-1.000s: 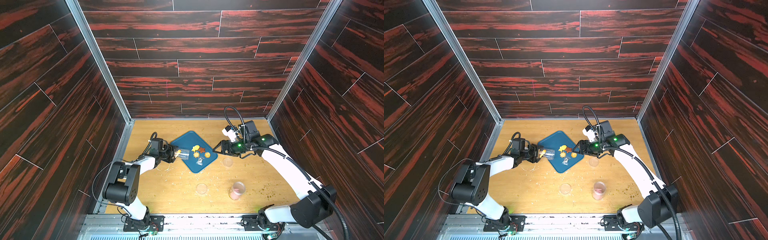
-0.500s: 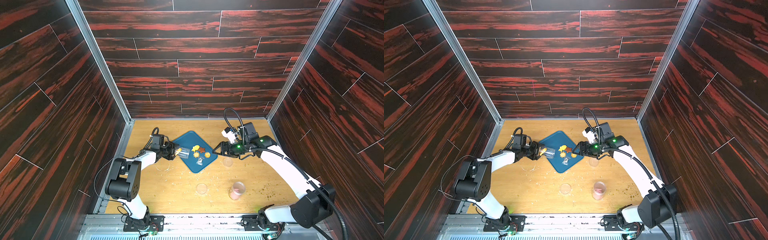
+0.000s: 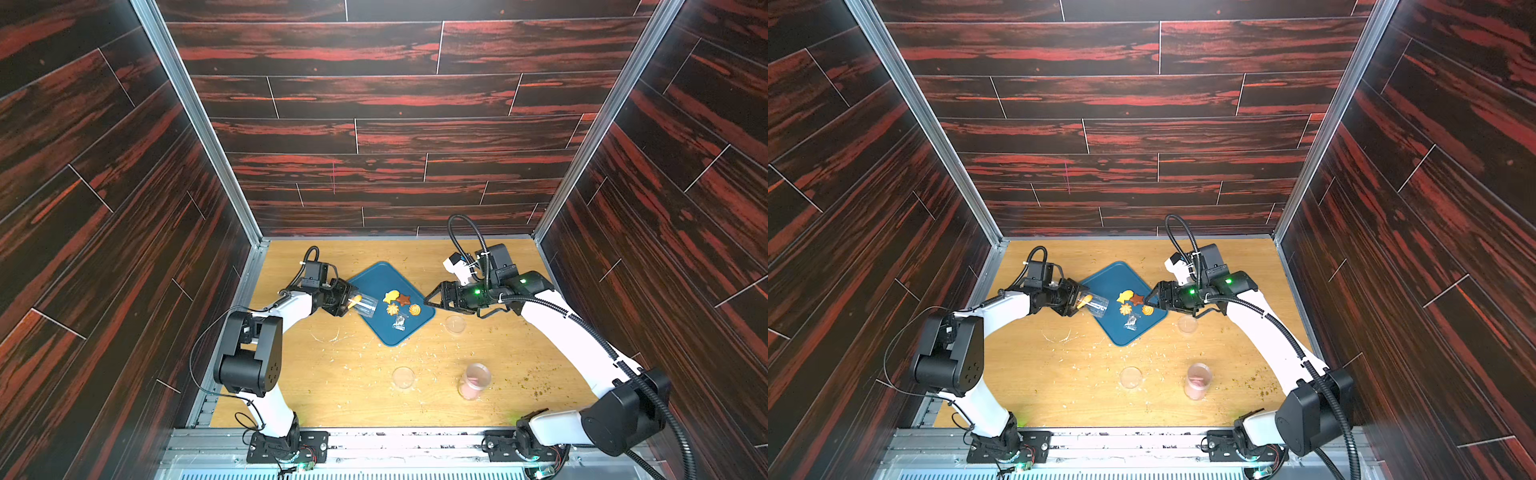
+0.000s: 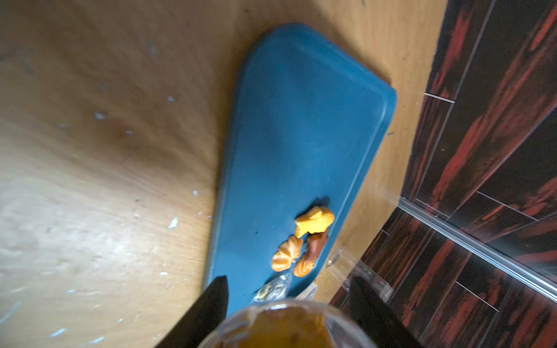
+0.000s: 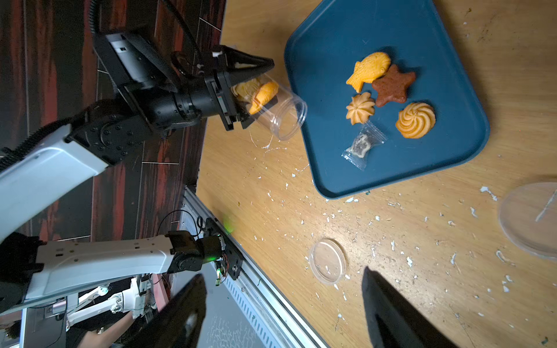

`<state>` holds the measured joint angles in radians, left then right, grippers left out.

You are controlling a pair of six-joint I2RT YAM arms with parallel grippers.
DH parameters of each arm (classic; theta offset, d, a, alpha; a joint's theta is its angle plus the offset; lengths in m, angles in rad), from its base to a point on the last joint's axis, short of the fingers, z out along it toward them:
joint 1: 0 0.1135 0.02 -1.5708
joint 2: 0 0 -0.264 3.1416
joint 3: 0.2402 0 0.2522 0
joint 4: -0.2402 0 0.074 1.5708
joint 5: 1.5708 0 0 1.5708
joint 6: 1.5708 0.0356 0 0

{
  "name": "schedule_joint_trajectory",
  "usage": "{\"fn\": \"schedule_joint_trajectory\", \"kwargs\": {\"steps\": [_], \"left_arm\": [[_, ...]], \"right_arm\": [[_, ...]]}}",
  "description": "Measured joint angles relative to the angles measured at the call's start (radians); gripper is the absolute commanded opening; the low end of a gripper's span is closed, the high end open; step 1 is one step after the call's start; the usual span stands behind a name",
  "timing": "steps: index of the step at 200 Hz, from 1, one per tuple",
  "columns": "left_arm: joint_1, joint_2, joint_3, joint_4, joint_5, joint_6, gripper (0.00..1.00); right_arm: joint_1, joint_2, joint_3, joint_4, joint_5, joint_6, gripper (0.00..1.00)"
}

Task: Pour the cookies out of the jar
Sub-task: Pour the cookies in the jar onto the tray.

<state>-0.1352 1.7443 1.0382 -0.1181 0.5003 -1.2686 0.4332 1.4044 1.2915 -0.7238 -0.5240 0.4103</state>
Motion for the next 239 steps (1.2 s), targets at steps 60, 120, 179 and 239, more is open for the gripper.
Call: {"fn": "schedule_joint_trajectory", "kwargs": {"steps": [60,120,179,239], "left_arm": [[0.000,0.000,0.041,-0.072,-0.015,0.062,0.58],[0.000,0.000,0.075,-0.141,-0.040,0.116,0.58],[0.000,0.000,0.092,-0.193,-0.061,0.162,0.58],[0.000,0.003,0.132,-0.227,-0.067,0.182,0.58]], "right_arm": [[0.000,0.000,0.000,-0.002,0.000,-0.003,0.84],[0.000,-0.001,0.000,-0.013,0.001,-0.014,0.84],[0.000,-0.002,-0.002,-0.010,0.001,-0.014,0.84],[0.000,-0.013,-0.007,0.000,0.001,0.000,0.84]]}}
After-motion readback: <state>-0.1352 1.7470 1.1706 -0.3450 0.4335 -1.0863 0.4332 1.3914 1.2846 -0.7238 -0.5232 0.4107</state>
